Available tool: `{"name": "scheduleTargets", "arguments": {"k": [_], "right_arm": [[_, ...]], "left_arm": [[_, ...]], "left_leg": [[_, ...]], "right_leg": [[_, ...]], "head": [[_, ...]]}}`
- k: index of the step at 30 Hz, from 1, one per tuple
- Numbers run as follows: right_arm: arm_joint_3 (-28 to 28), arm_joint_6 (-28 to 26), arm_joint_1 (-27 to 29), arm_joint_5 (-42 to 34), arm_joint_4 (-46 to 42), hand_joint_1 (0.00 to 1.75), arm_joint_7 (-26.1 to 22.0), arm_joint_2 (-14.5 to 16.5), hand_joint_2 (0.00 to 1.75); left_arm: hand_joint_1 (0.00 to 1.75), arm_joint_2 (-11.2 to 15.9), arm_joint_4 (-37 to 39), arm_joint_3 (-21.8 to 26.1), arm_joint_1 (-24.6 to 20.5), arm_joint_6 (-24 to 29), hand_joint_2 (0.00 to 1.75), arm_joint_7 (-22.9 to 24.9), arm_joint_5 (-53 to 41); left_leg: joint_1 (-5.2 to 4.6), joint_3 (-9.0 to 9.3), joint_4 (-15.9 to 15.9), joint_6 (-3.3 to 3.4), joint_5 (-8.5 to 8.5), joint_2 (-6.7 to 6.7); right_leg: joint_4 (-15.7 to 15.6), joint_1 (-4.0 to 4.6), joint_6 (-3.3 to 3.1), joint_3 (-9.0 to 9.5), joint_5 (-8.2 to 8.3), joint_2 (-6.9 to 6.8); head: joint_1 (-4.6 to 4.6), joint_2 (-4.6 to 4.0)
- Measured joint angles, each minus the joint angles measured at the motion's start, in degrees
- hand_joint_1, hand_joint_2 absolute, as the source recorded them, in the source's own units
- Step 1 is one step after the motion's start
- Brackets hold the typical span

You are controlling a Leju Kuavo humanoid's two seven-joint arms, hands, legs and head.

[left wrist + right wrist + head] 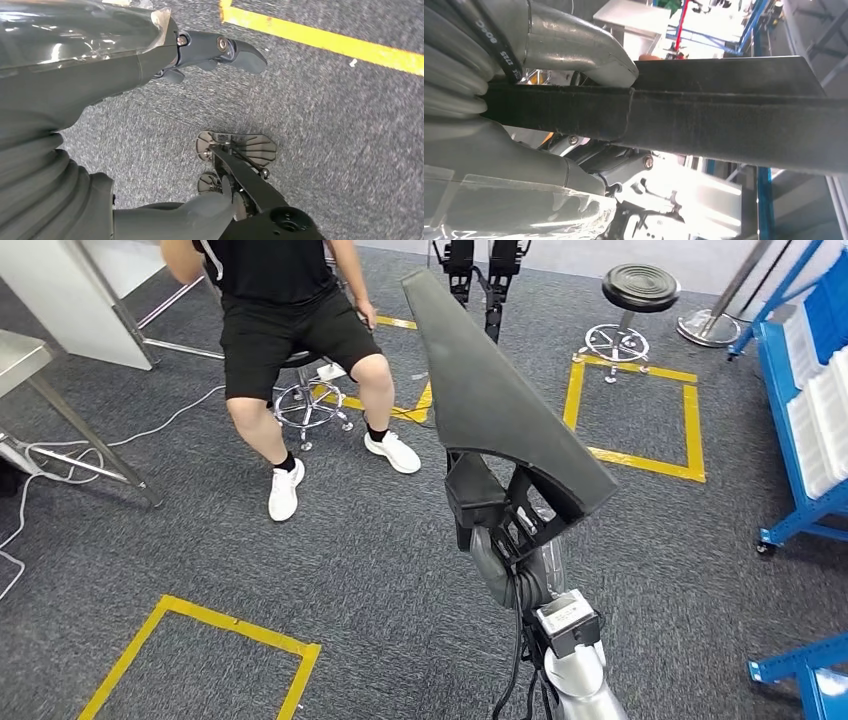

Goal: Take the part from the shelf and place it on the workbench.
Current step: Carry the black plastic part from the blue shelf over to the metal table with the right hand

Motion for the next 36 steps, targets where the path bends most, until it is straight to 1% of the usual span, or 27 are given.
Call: {"name": "scheduleTargets", "arguments": {"k": [2, 4, 6, 7, 8, 9, 11, 12, 13, 14, 15, 17, 18, 19, 21, 22, 24, 25, 26, 27, 28, 29, 30, 31, 33, 35, 36], "right_arm": [[0.17, 0.0, -0.04, 0.07, -0.01, 1.75, -0.16, 0.05, 1.75], [0.47, 0.0, -0.13, 0.16, -0.02, 1.75, -0.36, 0.15, 1.75], [0.83, 0.01, -0.21, 0.22, -0.04, 1.75, -0.5, 0.27, 1.75], [0.97, 0.01, -0.25, 0.27, -0.08, 1.75, -0.6, 0.31, 1.75], [1.04, 0.01, -0.27, 0.31, -0.12, 1.75, -0.73, 0.32, 1.75], [1.07, 0.0, -0.27, 0.33, -0.16, 1.75, -0.89, 0.28, 1.75], [1.08, -0.01, -0.03, 0.32, -0.17, 1.75, -1.13, 0.07, 1.75], [1.08, -0.01, 0.16, 0.28, -0.16, 1.75, -1.22, -0.07, 1.75], [1.08, -0.01, 0.32, 0.24, -0.15, 1.75, -1.31, -0.2, 1.75], [1.07, -0.01, 0.39, 0.19, -0.14, 1.75, -1.4, -0.27, 1.75], [1.07, -0.01, 0.36, 0.15, -0.14, 1.75, -1.48, -0.31, 1.75], [1.06, -0.02, 0.23, 0.13, -0.13, 1.75, -1.6, -0.32, 1.75], [1.06, -0.04, 0.17, 0.12, -0.13, 1.75, -1.66, -0.33, 1.75], [1.04, -0.07, 0.14, 0.11, -0.12, 1.75, -1.7, -0.33, 1.75], [1.0, -0.12, 0.0, 0.08, -0.11, 1.75, -1.74, -0.28, 1.75], [0.98, -0.15, -0.12, 0.07, -0.11, 1.75, -1.74, -0.2, 1.75], [0.94, -0.19, -0.35, 0.07, -0.14, 1.75, -1.76, 0.04, 1.75], [0.9, -0.21, -0.39, 0.06, -0.14, 1.75, -1.78, 0.11, 1.75], [0.85, -0.22, -0.37, 0.07, -0.14, 1.75, -1.8, 0.15, 1.75], [0.79, -0.23, -0.35, 0.07, -0.13, 1.75, -1.81, 0.16, 1.75], [0.76, -0.23, -0.34, 0.08, -0.11, 1.75, -1.81, 0.17, 1.75], [0.74, -0.23, -0.34, 0.08, -0.11, 1.75, -1.81, 0.2, 1.75], [0.73, -0.23, -0.35, 0.08, -0.11, 1.75, -1.81, 0.23, 1.75], [0.73, -0.23, -0.37, 0.08, -0.11, 1.75, -1.81, 0.27, 1.75], [0.72, -0.23, -0.43, 0.08, -0.11, 1.75, -1.81, 0.33, 1.75], [0.72, -0.23, -0.48, 0.08, -0.11, 1.75, -1.81, 0.36, 1.75], [0.72, -0.24, -0.53, 0.08, -0.11, 1.75, -1.81, 0.36, 1.75]], "left_arm": [[0.0, 0.0, 0.0, 0.0, -0.09, 0.29, 1.75, 0.14, 0.0], [0.0, 0.0, 0.0, 0.0, -0.23, 0.46, 1.75, 0.28, 0.0], [0.0, 0.02, 0.01, 0.0, -0.26, 0.47, 1.75, 0.11, -0.01], [0.0, 0.01, 0.01, 0.0, -0.22, 0.45, 1.75, -0.16, -0.03], [0.0, 0.01, 0.01, 0.0, -0.22, 0.42, 1.75, -0.51, -0.08], [0.0, -0.01, 0.0, 0.0, -0.28, 0.37, 1.75, -0.88, -0.13], [0.0, -0.02, 0.0, 0.0, -0.45, 0.24, 1.75, -1.42, -0.2], [0.0, -0.02, 0.0, 0.0, -0.47, 0.2, 1.75, -1.59, -0.2], [0.0, -0.02, 0.0, 0.0, -0.44, 0.2, 1.75, -1.69, -0.2], [0.0, -0.03, 0.0, 0.0, -0.4, 0.24, 1.75, -1.74, -0.2], [0.0, -0.05, 0.0, 0.0, -0.38, 0.3, 1.75, -1.77, -0.2], [0.0, -0.11, 0.0, 0.0, -0.4, 0.46, 1.75, -1.81, -0.18], [0.0, -0.14, 0.0, 0.0, -0.4, 0.6, 1.75, -1.95, -0.15], [0.0, -0.15, 0.0, 0.0, -0.37, 0.77, 1.75, -2.15, -0.09], [0.0, -0.13, 0.01, 0.0, -0.2, 1.22, 1.75, -2.74, 0.11], [0.0, -0.14, 0.01, 0.0, -0.08, 1.42, 1.75, -3.01, 0.2], [0.0, -0.17, 0.01, 0.0, -0.02, 1.82, 1.75, -3.46, 0.28], [0.0, -0.21, 0.0, 0.0, -0.08, 1.99, 1.75, -3.67, 0.33], [0.0, -0.21, 0.0, 0.0, -0.16, 2.13, 1.75, -3.86, 0.39], [0.0, -0.22, 0.0, 0.0, -0.2, 2.22, 1.75, -4.03, 0.47], [0.0, -0.22, 0.0, 0.01, -0.19, 2.26, 1.75, -4.16, 0.55], [0.0, -0.24, 0.0, 0.01, -0.15, 2.26, 1.75, -4.24, 0.61], [0.0, -0.24, 0.0, 0.02, -0.11, 2.28, 1.75, -4.29, 0.65], [0.0, -0.24, 0.0, 0.04, -0.1, 2.32, 1.75, -4.33, 0.67], [0.0, -0.23, 0.0, 0.11, -0.24, 2.4, 1.75, -4.48, 0.74], [0.0, -0.23, 0.01, 0.22, -0.42, 2.53, 1.75, -4.81, 0.89], [0.0, -0.22, 0.01, 0.26, -0.44, 2.64, 1.75, -5.01, 0.97]], "left_leg": [[-0.27, 4.2, -8.07, 0.38, 3.09, 1.91], [-0.77, 5.86, -11.34, 0.91, 3.72, 2.74], [-0.97, 5.98, -11.63, 1.6, 3.85, 1.56], [-0.88, 6.27, -12.01, 1.98, 4.02, 1.02], [-0.71, 6.6, -12.41, 2.39, 4.25, 0.48], [-0.52, 6.93, -12.76, 2.72, 4.48, -0.06], [-0.43, 7.0, -12.88, 3.0, 4.59, -1.33], [-0.43, 6.97, -12.87, 3.01, 4.58, -2.08], [-0.44, 6.97, -12.85, 3.01, 4.57, -2.87], [-0.44, 7.0, -12.83, 2.99, 4.56, -3.65], [-0.43, 7.07, -12.79, 2.95, 4.54, -4.43], [-0.54, 7.12, -12.46, 2.61, 4.33, -5.93], [-0.61, 7.03, -12.25, 2.32, 4.18, -6.58], [-0.64, 6.89, -12.11, 1.97, 4.08, -7.1], [-0.44, 6.58, -12.15, 1.21, 4.09, -7.92], [-0.34, 6.43, -11.97, 0.89, 3.97, -7.46], [-0.3, 5.11, -9.17, 0.28, 2.17, -4.46], [-0.26, 3.62, -6.0, 0.03, 0.43, -2.54], [-0.2, 1.64, -2.03, -0.24, -1.5, -1.31], [-0.1, -0.32, 1.77, -0.43, -2.99, -0.83], [-0.03, -1.66, 4.21, -0.55, -3.56, -0.65], [0.02, -1.91, 4.49, -0.59, -3.02, -0.57], [0.04, -0.92, 2.39, -0.53, -1.48, -0.37], [0.02, 1.0, -1.36, -0.36, 0.55, 0.19], [-0.43, 4.96, -8.95, 0.26, 3.28, 2.41], [-0.92, 6.26, -11.73, 0.87, 3.68, 3.26], [-1.02, 6.2, -11.81, 1.15, 3.73, 2.51]], "right_leg": [[-0.02, 0.24, 0.31, 0.29, -0.29, -0.96], [-0.11, 0.52, 0.79, 0.53, -0.53, -1.72], [-0.3, 0.63, 1.35, 0.9, -0.71, -2.4], [-0.06, 0.6, 1.6, 0.98, -1.0, -2.01], [0.99, 0.59, 1.66, 0.67, -1.67, -0.98], [3.25, 0.56, 1.56, -0.29, -2.84, 0.43], [11.18, 0.36, 1.02, -4.28, -6.07, 2.72], [14.94, 0.31, 1.01, -6.39, -7.24, 3.09], [17.1, 0.27, 1.25, -7.78, -7.58, 3.23], [16.77, 0.22, 1.7, -7.99, -6.85, 3.32], [13.96, 0.11, 2.25, -6.96, -5.23, 3.55], [5.4, -0.27, 3.03, -3.34, -1.42, 5.2], [2.27, -0.43, 3.0, -1.91, -0.15, 5.88], [0.65, -0.41, 2.72, -1.16, 0.48, 6.32], [0.28, -0.32, 1.87, -0.83, 0.81, 5.61], [0.16, -0.37, 1.5, -0.76, 0.94, 5.18], [-0.15, -0.59, 0.68, -0.54, 1.07, 4.14], [-0.21, -0.49, 0.37, -0.46, 1.01, 3.58], [-0.2, -0.35, 0.1, -0.43, 0.9, 2.94], [-0.19, -0.21, -0.02, -0.43, 0.81, 2.29], [-0.18, -0.1, -0.11, -0.41, 0.72, 1.6], [-0.18, -0.03, -0.18, -0.36, 0.65, 0.97], [-0.17, 0.04, -0.2, -0.27, 0.55, 0.37], [-0.18, 0.1, -0.19, -0.14, 0.44, -0.17], [-0.16, 0.47, 0.09, 0.11, 0.14, -1.1], [-0.18, 0.83, 0.54, 0.26, -0.14, -1.97], [-0.24, 0.9, 0.8, 0.39, -0.27, -2.5]], "head": [[0.04, 0.0], [0.06, 0.0], [0.04, 0.0], [0.11, 0.0], [0.1, 0.01], [0.2, 0.01], [0.42, 0.01], [0.55, 0.0], [0.6, 0.0], [0.6, 0.0], [0.59, 0.0], [0.61, 0.0], [0.59, 0.0], [0.58, 0.0], [0.56, 0.01], [0.54, 0.01], [0.24, 0.01], [0.09, 0.0], [-0.04, 0.0], [-0.04, 0.0], [-0.04, 0.0], [-0.04, 0.0], [-0.04, 0.0], [-0.05, 0.0], [-0.01, 0.0], [0.09, 0.0], [0.14, 0.0]]}}
